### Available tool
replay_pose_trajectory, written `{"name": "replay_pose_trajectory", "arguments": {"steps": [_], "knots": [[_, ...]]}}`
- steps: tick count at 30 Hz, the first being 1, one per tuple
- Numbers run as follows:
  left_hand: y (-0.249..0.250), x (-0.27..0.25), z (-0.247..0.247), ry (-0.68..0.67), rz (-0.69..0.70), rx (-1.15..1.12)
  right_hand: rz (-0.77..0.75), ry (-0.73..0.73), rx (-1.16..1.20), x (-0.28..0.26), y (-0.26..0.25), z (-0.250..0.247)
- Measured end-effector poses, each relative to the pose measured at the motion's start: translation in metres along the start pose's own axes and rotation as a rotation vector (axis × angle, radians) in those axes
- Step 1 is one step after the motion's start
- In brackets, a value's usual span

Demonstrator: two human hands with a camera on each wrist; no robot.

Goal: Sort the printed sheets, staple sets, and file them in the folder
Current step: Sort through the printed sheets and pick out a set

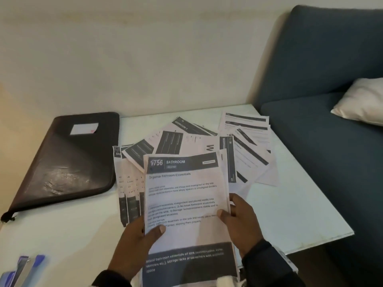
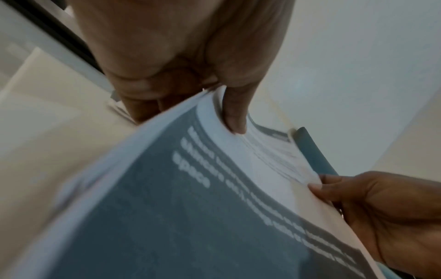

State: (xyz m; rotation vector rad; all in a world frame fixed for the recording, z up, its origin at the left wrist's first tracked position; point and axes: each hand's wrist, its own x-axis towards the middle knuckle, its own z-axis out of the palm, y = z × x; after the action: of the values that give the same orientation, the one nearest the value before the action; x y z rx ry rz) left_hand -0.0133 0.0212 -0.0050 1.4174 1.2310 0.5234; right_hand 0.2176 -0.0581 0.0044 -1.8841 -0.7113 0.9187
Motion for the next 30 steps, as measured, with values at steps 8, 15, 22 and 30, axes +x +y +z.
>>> {"name": "replay_pose_trajectory", "arguments": {"steps": [8,15,22,30], "knots": [[0.017,0.008,-0.006,0.138,0.213,-0.373,-0.293,-0.061,0.05,-0.018,-0.03,-0.013],[0.015,0.013,-0.006,0.072,0.14,-0.671,-0.353,-0.211,0.148,-0.023,-0.044,-0.027],[0.03,0.007,0.009,0.077,0.212,-0.671,-0.32,-0.304,0.118,-0.029,-0.043,-0.031],[0.039,0.001,0.004,0.097,0.278,-0.581,-0.206,-0.165,0.12,-0.031,-0.04,-0.03]]}}
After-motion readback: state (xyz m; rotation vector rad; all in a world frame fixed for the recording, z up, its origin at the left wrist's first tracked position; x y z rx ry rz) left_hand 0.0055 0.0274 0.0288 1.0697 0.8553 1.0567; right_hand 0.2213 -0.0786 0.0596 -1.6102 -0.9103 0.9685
